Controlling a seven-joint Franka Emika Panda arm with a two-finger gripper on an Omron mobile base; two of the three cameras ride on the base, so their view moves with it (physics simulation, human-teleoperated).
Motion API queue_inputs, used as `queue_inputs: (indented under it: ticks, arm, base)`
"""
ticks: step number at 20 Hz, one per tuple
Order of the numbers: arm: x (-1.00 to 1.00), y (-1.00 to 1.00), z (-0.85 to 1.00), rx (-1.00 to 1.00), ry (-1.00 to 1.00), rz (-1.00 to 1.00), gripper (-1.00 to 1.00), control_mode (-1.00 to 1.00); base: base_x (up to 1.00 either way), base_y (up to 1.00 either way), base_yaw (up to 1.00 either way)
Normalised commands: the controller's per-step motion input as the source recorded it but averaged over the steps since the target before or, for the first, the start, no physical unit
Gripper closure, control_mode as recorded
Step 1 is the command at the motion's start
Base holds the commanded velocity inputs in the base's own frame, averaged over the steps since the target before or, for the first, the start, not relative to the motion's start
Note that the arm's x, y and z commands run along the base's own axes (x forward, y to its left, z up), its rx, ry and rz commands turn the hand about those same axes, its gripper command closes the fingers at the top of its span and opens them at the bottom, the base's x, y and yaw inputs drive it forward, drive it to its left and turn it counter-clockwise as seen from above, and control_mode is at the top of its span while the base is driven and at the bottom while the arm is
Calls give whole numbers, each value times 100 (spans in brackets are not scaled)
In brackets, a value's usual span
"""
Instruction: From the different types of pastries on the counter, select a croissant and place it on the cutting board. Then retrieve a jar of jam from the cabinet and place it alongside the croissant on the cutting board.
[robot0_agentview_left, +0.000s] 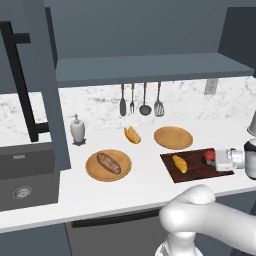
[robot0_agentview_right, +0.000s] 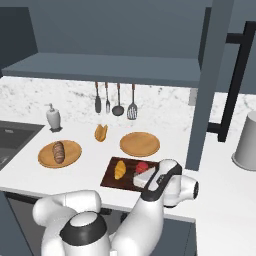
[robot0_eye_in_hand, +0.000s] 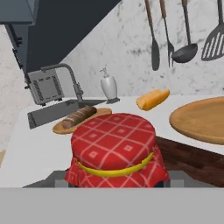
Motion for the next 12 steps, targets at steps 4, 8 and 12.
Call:
queue_inputs:
  ticks: [4, 8, 12]
  arm:
    - [5, -1, -49, -2, -12, 5, -100, -100]
    - [20, 0, -6, 0, -1, 0, -100, -100]
    - [57, 0, 0, 3, 0, 0, -100, -100]
  base:
    - [0, 0, 0]
    - [0, 0, 0]
    - [0, 0, 0]
